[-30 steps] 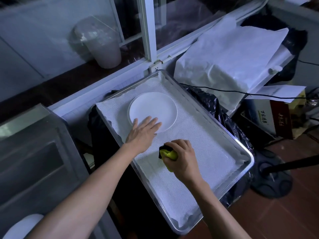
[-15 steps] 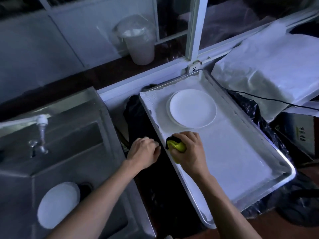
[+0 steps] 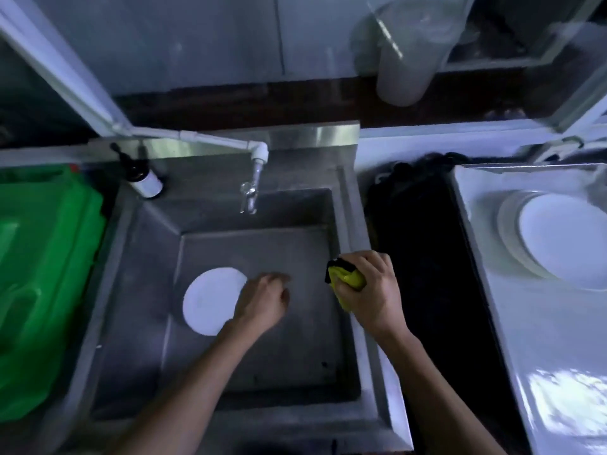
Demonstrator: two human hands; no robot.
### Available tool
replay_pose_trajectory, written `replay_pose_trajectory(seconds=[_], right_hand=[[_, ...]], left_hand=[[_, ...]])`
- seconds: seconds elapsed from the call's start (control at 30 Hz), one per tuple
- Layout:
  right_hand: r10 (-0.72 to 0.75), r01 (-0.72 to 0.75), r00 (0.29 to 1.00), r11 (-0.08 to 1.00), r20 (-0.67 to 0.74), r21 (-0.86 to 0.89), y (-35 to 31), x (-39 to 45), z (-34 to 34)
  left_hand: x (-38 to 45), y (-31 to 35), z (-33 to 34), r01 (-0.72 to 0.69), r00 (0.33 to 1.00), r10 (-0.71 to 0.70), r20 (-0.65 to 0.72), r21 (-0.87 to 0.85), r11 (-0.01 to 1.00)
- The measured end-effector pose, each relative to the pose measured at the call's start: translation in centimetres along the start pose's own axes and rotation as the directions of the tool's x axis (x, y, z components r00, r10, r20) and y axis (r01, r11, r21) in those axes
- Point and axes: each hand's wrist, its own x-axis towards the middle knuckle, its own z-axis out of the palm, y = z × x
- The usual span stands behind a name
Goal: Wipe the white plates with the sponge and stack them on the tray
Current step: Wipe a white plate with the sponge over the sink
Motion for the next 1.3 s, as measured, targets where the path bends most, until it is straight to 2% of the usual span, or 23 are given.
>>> replay_pose_trajectory(seconds=[0.17,0.33,0.47,0.6,0.77,0.9,1.2,1.3], right_hand=[[-0.023,0.024,0.993,1.0,0.114,-0.005,-4.9,1.7,9.2],[-0.035,0.031,0.978,0.999,0.207,0.02,-8.8,2.5,17.8],[-0.039,0.028,0.967,0.999,0.251,0.047,-10.7,2.6,22.8],[-0.029,0.023,0.945,1.0,0.327,0.022,-11.2,2.6,26.5],[-0.028,0.022,0.919,1.0,0.393,0.019,-10.7,2.6,30.1],[-0.024,0.017,0.902,1.0,0.432,0.021,-9.8,2.5,32.1],[0.019,-0.036,0.888,0.999,0.46,0.028,-8.3,2.7,33.6],[0.017,-0.036,0.886,0.999,0.464,0.031,-8.2,2.7,33.4]], left_hand=[[-2.2,-10.7,0.0,0.284,0.959,-0.281,0.04,-0.159,0.946],[-4.0,-20.8,1.4,0.496,0.863,-0.496,0.097,-0.355,0.792],[-4.1,-26.6,2.9,0.598,0.786,-0.594,0.173,-0.455,0.66],[-3.0,-30.4,4.7,0.682,0.723,-0.613,0.318,-0.472,0.559],[-1.8,-32.4,7.0,0.742,0.652,-0.643,0.402,-0.509,0.435],[-1.4,-32.7,8.7,0.745,0.625,-0.656,0.423,-0.574,0.34],[-0.6,-32.2,10.2,0.708,0.474,-0.771,0.425,-0.704,0.047],[-0.5,-32.1,10.2,0.704,0.416,-0.807,0.42,-0.711,-0.007]])
